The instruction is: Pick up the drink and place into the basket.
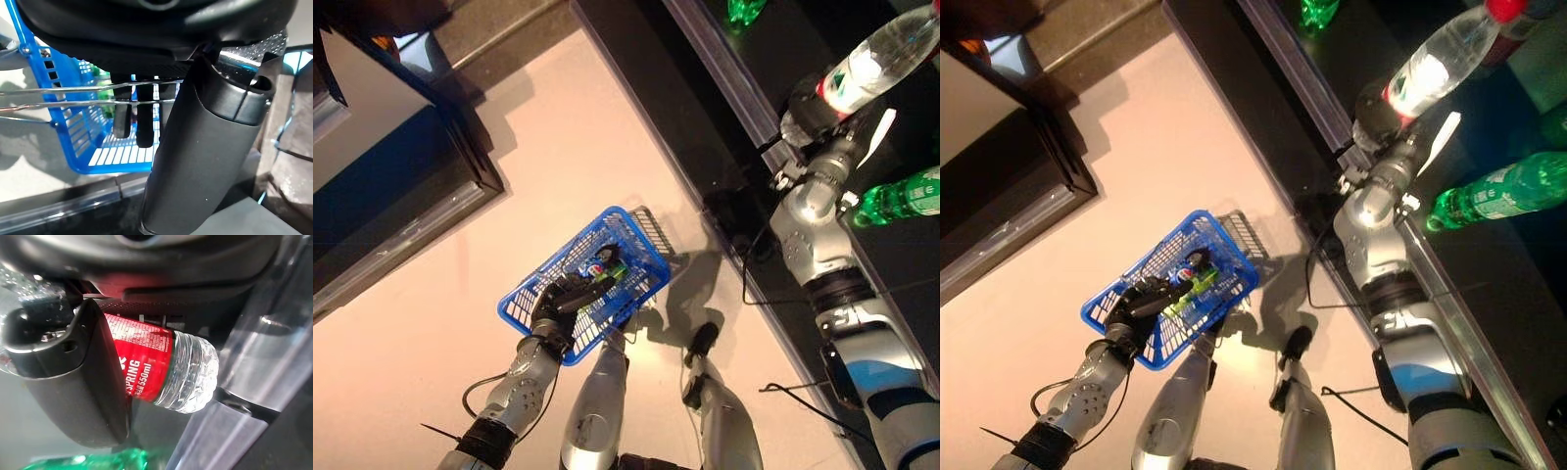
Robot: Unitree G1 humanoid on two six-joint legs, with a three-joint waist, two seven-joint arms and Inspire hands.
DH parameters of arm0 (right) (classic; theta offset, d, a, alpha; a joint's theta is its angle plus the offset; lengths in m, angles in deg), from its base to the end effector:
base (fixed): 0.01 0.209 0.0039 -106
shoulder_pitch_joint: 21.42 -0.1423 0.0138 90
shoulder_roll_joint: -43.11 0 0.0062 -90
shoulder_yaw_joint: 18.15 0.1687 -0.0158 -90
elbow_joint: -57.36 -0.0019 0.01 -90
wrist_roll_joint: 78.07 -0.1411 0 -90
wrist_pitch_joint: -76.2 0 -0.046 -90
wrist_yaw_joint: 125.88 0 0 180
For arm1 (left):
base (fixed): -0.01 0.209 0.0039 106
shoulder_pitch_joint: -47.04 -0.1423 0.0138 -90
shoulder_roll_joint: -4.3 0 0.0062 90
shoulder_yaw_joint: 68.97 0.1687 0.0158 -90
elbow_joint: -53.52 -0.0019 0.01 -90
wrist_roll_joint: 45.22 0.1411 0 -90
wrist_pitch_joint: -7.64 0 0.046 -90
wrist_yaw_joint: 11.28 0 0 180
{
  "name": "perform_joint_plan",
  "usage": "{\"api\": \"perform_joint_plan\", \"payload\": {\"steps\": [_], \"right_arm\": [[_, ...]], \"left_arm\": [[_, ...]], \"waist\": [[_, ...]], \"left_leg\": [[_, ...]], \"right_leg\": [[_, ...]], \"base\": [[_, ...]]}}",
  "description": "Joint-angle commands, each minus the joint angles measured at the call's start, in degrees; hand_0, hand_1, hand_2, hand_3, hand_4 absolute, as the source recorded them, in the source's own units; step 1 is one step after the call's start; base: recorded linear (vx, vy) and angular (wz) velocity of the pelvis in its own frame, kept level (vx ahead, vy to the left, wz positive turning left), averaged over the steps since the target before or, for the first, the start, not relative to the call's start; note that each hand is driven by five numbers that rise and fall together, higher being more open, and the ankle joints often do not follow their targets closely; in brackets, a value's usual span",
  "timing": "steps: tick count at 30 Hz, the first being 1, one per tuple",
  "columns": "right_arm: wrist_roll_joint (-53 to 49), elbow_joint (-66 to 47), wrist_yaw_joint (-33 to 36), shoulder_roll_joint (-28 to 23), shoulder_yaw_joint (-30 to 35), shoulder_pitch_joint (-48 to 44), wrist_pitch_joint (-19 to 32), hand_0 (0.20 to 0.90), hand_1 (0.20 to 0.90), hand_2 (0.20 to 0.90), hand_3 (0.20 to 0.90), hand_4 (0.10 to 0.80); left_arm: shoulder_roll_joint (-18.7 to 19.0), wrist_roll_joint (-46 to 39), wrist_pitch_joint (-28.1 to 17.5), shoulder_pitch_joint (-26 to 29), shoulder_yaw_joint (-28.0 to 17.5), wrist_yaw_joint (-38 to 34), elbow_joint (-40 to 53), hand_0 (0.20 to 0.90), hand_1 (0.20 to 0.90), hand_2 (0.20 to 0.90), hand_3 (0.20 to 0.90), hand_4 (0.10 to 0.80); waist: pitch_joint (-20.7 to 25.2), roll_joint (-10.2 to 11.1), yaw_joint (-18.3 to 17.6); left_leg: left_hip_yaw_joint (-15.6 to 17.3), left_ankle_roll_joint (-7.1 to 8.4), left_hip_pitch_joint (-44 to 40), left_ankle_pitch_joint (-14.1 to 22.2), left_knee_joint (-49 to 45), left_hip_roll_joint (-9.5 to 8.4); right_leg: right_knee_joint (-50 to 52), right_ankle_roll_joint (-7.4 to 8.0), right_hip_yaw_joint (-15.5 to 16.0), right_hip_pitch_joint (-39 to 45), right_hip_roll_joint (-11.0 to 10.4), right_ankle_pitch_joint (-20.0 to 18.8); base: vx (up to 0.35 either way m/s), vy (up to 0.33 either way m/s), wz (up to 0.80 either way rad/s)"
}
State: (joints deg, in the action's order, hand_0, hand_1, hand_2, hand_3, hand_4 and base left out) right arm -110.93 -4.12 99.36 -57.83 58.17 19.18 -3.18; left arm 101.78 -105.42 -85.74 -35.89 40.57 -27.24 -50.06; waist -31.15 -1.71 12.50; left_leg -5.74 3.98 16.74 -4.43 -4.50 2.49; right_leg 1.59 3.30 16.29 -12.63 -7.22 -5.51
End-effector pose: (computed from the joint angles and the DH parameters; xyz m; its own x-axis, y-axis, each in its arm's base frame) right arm 0.3263 -0.1690 0.2093 0.7540 -0.5626 0.3392 0.4840 0.8248 0.2923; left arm 0.2178 0.1712 0.0340 0.9424 0.0294 -0.3332 -0.1979 0.8522 -0.4844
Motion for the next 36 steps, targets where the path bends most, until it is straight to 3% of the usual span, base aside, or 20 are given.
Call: {"api": "perform_joint_plan", "payload": {"steps": [1,5,16,23,36], "right_arm": [[8.9,-18.5,-1.7,-4.2,2.8,-6.3,6.1,0.300,0.300,0.300,0.200,0.100],[14.4,-25.7,-3.9,-3.2,1.8,-1.9,2.9,0.300,0.300,0.300,0.200,0.100],[13.5,-34.3,-11.1,4.2,-3.9,7.7,2.7,0.300,0.300,0.300,0.200,0.100],[9.5,-31.2,-14.2,10.3,-8.3,10.6,-0.1,0.300,0.300,0.300,0.200,0.100],[6.8,-18.2,-15.6,17.7,-14.9,13.5,-0.3,0.300,0.300,0.300,0.200,0.100]], "left_arm": [[3.4,5.6,-10.8,0.4,-5.7,5.1,16.3,0.300,0.300,0.300,0.200,0.100],[2.4,6.6,-9.8,-0.7,-6.2,5.3,17.0,0.300,0.300,0.300,0.200,0.100],[0.7,10.1,-8.8,1.5,-4.6,8.0,22.1,0.300,0.300,0.300,0.200,0.100],[-1.1,10.2,-8.6,6.5,-1.4,9.0,24.6,0.300,0.300,0.300,0.200,0.100],[-1.7,5.8,-8.9,11.7,2.0,14.1,28.7,0.300,0.300,0.300,0.200,0.100]], "waist": [[2.4,0.6,-0.9],[4.8,1.1,-1.5],[8.9,2.0,-2.9],[9.3,1.0,-3.7],[8.4,-0.5,-3.0]], "left_leg": [[2.1,-3.42,-4.5,0.9,2.5,-2.19],[2.1,-3.39,-6.2,1.0,3.1,-1.87],[2.3,-3.22,-8.9,0.8,4.3,-1.22],[1.9,-3.19,-8.8,0.2,4.7,-1.37],[0.5,-3.14,-7.8,-0.8,5.3,-2.00]], "right_leg": [[1.1,1.66,-2.5,5.4,-2.8,1.6],[1.0,1.29,-2.8,6.8,-2.6,2.0],[0.7,0.92,-3.5,9.0,-1.8,2.8],[1.1,0.77,-3.4,8.9,-2.0,3.1],[1.5,0.82,-1.5,7.8,-2.9,2.7]], "base": [[0.012,0.009,-0.06],[0.010,-0.007,-0.07],[-0.001,-0.015,-0.01],[-0.016,0.017,0.00],[-0.010,0.008,0.03]]}}
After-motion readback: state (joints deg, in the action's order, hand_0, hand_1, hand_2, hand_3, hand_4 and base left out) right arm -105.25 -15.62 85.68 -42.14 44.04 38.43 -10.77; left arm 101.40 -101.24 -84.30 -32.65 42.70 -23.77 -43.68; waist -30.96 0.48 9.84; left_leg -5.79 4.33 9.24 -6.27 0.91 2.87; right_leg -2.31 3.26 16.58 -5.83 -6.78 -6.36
